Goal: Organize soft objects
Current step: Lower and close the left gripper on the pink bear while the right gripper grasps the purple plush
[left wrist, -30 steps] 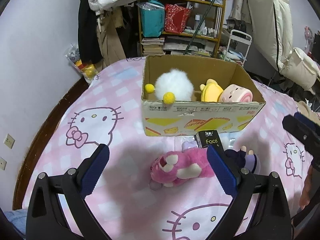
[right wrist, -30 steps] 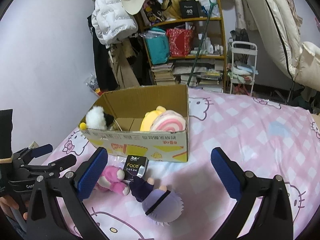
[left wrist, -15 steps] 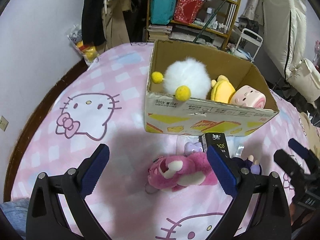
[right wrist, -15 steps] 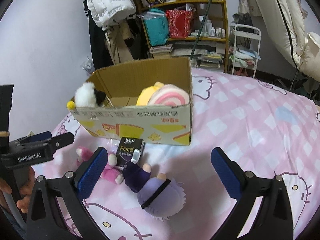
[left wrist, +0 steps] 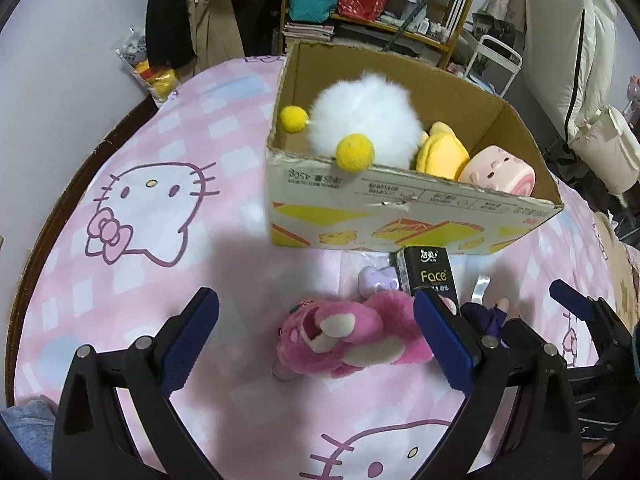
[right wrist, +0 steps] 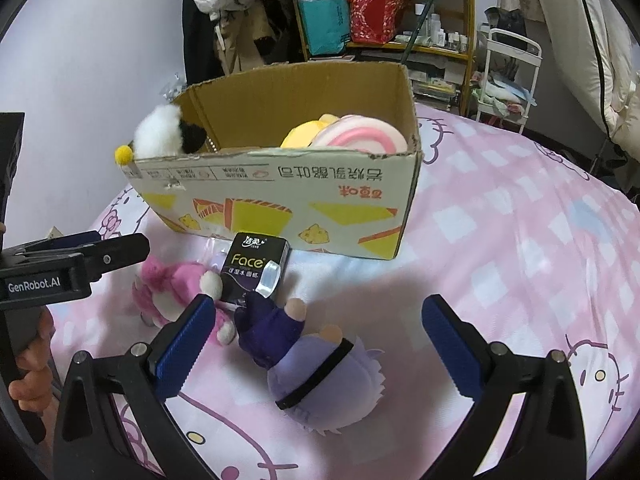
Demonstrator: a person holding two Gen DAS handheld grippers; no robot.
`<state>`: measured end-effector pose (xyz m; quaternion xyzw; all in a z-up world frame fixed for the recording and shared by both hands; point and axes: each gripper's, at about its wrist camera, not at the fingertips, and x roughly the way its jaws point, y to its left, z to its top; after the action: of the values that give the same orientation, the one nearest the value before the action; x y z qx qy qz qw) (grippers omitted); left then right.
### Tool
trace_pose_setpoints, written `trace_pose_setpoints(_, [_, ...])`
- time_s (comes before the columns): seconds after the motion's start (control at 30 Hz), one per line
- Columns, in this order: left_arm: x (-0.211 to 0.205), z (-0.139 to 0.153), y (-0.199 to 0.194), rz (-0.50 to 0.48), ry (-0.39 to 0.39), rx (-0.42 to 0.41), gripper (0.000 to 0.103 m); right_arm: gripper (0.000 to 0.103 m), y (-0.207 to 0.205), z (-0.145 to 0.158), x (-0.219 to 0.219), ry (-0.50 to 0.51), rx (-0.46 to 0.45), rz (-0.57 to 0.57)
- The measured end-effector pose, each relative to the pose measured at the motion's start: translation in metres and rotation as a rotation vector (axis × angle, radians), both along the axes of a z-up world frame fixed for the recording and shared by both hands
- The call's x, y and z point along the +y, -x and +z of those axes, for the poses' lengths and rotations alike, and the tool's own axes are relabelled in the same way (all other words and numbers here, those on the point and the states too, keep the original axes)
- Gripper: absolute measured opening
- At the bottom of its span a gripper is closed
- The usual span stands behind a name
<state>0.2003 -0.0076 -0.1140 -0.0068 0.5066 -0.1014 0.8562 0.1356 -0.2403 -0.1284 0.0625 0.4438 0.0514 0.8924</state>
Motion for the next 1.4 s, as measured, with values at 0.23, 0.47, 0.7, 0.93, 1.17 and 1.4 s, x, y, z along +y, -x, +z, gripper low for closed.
trace_pose_setpoints(0.23, [-0.004, -0.01, -0.005, -0.027, 0.005, 0.053, 0.097, 0.103, -0.001, -0.008, 0.003, 0.007, 0.031, -0.005])
trace_pose_setpoints(0.47, [-0.013, -0.013, -0.002, -0.069, -0.004, 0.064, 0.097, 0.103, -0.002, -0.02, 0.003, 0.01, 0.09, 0.0])
trace_pose_setpoints(0.7, [-0.019, -0.017, -0.005, -0.097, 0.029, 0.077, 0.097, 0.103, -0.005, -0.029, 0.005, 0.014, 0.133, 0.02])
trace_pose_setpoints(0.93, [-0.03, -0.027, -0.01, -0.122, 0.022, 0.082, 0.097, 0.098, -0.011, -0.041, 0.007, 0.006, 0.171, 0.044])
trace_pose_setpoints(1.17, [-0.036, -0.034, -0.011, -0.139, 0.018, 0.097, 0.097, 0.087, -0.013, -0.05, 0.02, 0.025, 0.204, 0.085])
trace_pose_setpoints(1.4, [-0.042, -0.044, -0.01, -0.161, -0.006, 0.124, 0.096, 0.085, -0.012, -0.052, 0.023, 0.031, 0.203, 0.091])
